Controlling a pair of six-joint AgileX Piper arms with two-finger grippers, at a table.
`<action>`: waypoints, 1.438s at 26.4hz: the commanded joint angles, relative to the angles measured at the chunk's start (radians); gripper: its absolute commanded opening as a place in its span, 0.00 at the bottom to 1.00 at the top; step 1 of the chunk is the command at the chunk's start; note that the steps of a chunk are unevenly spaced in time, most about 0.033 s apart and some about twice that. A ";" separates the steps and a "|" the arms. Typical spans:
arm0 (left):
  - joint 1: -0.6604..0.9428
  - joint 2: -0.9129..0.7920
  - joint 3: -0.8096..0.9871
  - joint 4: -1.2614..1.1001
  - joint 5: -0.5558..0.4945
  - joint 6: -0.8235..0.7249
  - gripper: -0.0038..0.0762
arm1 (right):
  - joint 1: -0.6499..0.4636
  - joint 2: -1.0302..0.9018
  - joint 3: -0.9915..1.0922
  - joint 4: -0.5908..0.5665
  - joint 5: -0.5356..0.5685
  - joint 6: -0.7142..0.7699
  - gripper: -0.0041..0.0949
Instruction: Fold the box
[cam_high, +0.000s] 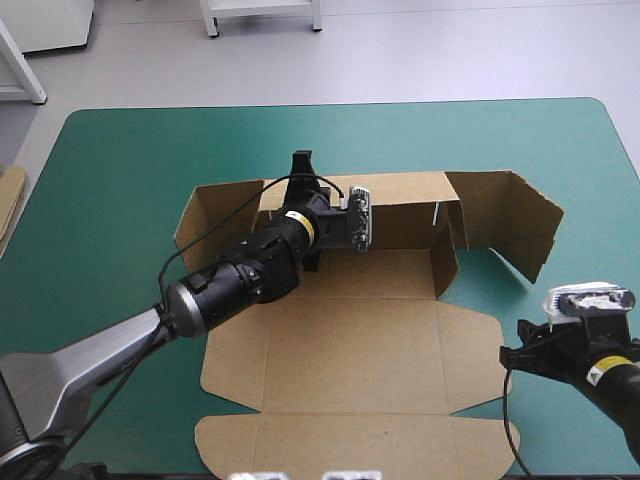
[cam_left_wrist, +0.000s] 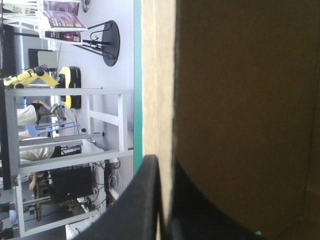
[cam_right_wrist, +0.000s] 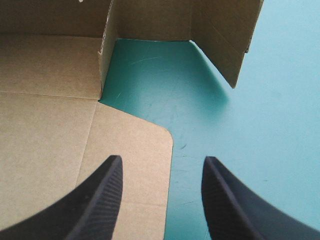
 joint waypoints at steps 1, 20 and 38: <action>-0.029 -0.044 0.009 0.135 0.052 -0.162 0.04 | 0.002 0.105 -0.110 -0.008 -0.021 -0.009 0.51; -0.044 -0.044 0.117 0.520 0.018 -0.654 0.04 | -0.002 0.607 -0.470 0.120 0.033 -0.137 0.50; -0.044 -0.044 0.121 0.527 0.031 -0.644 0.04 | -0.121 0.875 -0.909 0.197 0.175 -0.236 0.50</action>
